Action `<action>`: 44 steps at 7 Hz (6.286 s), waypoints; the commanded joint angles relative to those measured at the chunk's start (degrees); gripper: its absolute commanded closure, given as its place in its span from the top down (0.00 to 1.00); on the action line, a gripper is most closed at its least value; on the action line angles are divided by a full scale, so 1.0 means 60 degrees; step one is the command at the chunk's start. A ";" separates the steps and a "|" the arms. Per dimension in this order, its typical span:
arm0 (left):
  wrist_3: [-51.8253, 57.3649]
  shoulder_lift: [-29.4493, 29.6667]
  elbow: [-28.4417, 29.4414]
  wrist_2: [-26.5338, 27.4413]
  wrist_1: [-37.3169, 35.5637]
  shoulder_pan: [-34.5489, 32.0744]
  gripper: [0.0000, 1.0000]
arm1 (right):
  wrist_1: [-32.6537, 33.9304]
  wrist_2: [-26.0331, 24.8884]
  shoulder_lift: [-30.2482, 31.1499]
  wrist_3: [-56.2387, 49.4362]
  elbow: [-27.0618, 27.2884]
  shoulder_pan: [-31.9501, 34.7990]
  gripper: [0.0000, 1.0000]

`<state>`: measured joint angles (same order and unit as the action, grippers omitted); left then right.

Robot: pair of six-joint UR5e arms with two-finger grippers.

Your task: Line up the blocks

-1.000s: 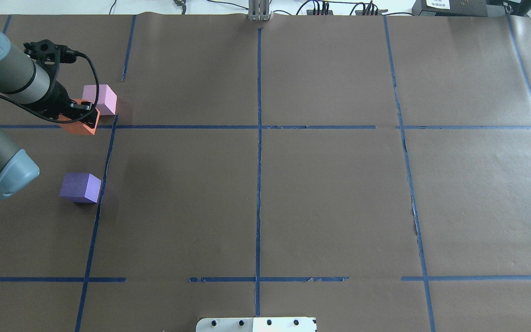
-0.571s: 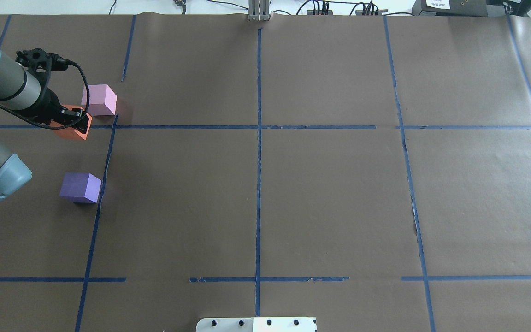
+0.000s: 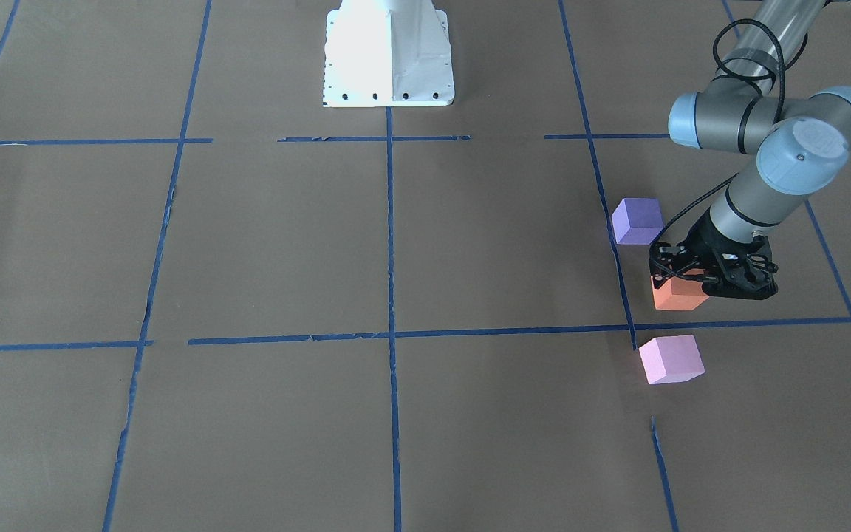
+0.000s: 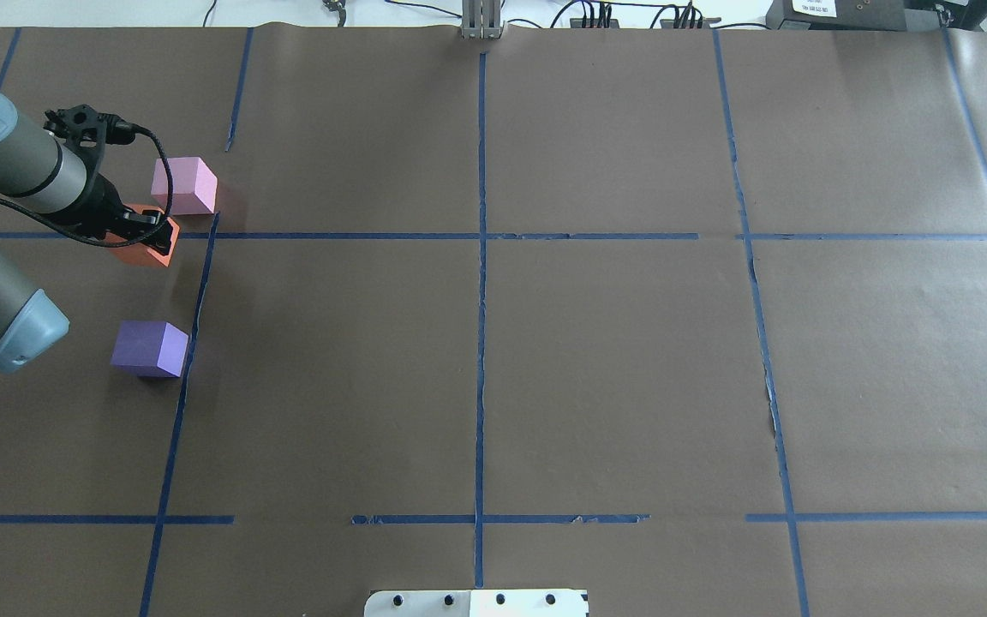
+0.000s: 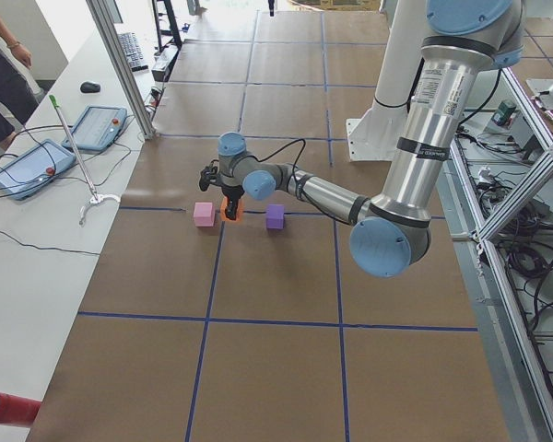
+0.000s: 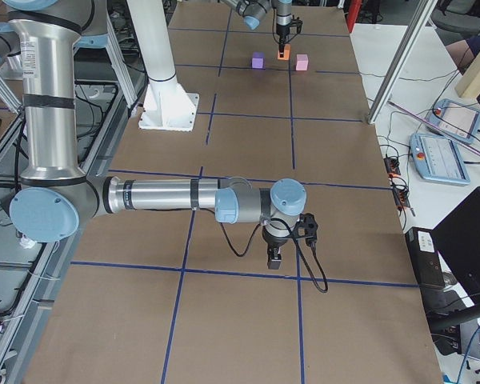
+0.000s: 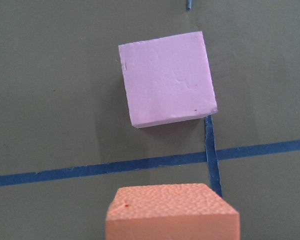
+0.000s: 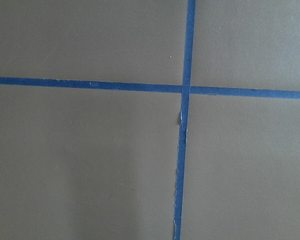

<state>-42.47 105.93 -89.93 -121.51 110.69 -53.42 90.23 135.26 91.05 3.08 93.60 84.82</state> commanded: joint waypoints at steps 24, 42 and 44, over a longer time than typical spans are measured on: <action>-0.1095 -0.0599 -0.0342 -0.0329 0.1122 0.0438 1.00 | -0.0009 0.0000 0.0000 0.0000 0.0000 0.0000 1.00; 0.8778 -0.0940 0.0839 -0.2556 -0.3814 -0.6931 1.00 | -0.0009 0.0000 0.0000 0.0000 0.0000 0.0000 1.00; 0.8690 -0.1145 0.0809 -0.2309 -0.3771 -0.6902 1.00 | 0.0005 0.0000 0.0000 0.0000 0.0000 0.0000 1.00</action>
<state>10.03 99.59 -84.93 -136.50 87.96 -94.93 90.19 135.27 91.05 3.08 93.60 84.81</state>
